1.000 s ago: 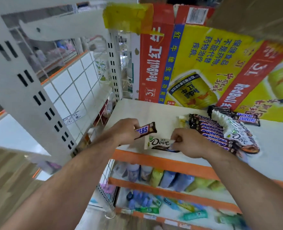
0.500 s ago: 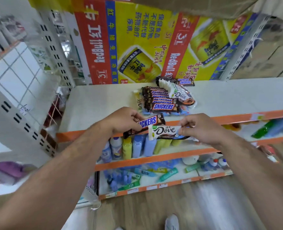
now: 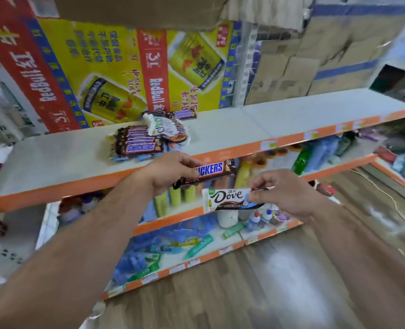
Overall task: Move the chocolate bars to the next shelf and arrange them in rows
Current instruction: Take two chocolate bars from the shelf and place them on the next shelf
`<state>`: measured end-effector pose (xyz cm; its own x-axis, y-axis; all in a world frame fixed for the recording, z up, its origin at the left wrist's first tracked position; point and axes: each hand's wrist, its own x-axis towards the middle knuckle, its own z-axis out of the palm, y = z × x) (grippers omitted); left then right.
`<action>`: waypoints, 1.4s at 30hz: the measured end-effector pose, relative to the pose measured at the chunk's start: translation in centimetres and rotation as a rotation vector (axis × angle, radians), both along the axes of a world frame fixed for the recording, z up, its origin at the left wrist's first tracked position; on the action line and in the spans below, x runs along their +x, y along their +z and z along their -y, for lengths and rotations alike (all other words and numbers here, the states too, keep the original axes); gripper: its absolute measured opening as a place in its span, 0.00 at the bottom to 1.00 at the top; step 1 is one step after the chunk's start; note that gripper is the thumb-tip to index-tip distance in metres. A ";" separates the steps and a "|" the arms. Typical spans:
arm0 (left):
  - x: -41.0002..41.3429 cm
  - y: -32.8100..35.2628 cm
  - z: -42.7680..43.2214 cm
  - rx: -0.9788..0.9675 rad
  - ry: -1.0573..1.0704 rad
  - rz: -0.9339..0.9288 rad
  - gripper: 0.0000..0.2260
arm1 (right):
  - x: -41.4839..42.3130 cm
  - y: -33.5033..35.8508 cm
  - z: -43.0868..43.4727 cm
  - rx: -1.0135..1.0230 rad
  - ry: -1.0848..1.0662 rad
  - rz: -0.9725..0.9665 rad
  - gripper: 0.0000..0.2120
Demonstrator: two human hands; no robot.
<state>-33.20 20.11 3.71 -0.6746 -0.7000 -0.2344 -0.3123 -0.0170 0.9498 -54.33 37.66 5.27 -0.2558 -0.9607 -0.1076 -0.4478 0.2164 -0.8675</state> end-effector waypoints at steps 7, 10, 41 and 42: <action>-11.4 0.3 -5.2 0.077 -0.046 -0.042 0.12 | -10.5 -0.5 -6.6 0.019 -0.093 0.023 0.05; -15.7 0.4 -5.8 0.048 -0.060 -0.038 0.12 | -14.2 -0.9 -7.7 0.007 -0.119 -0.002 0.05; -74.2 -0.1 4.2 0.005 -0.325 -0.034 0.10 | -64.0 -1.8 -1.1 0.066 -0.402 -0.035 0.03; -75.9 -0.1 4.1 0.002 -0.304 -0.035 0.10 | -66.1 -1.6 -1.0 0.072 -0.380 -0.029 0.03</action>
<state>-109.09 15.97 3.61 -0.8606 -0.4647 -0.2085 -0.2705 0.0702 0.9602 -120.40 38.62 3.68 -0.5957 -0.7873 -0.1591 -0.3479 0.4315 -0.8324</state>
